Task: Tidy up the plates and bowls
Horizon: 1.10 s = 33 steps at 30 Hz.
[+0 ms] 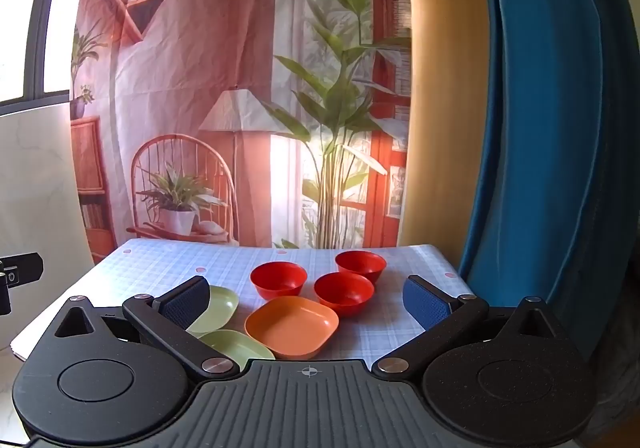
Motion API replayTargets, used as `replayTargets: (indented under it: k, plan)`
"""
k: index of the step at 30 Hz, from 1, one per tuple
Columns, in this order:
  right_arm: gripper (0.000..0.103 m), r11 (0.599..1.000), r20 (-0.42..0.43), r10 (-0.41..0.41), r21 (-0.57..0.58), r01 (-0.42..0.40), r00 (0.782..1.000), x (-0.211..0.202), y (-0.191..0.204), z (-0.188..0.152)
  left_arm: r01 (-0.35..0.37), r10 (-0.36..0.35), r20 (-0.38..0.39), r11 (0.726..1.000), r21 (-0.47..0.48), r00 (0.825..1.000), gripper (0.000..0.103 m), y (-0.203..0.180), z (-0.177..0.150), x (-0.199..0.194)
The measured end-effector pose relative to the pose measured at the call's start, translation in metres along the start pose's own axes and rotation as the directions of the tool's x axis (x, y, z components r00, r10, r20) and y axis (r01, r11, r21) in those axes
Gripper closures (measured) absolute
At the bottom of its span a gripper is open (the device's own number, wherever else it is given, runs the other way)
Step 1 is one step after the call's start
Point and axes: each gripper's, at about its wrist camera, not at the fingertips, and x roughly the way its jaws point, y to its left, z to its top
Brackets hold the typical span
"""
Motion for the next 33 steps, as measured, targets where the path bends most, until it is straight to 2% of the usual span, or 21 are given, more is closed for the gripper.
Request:
replayTargets:
  k: [33]
  plan:
    - [0.0,1.0,-0.006,0.001,0.005,-0.001,1.0,0.0,0.0,0.001,0.014,-0.014,-0.016,1.0,-0.002,1.0,0.0,-0.004,-0.002,0.002]
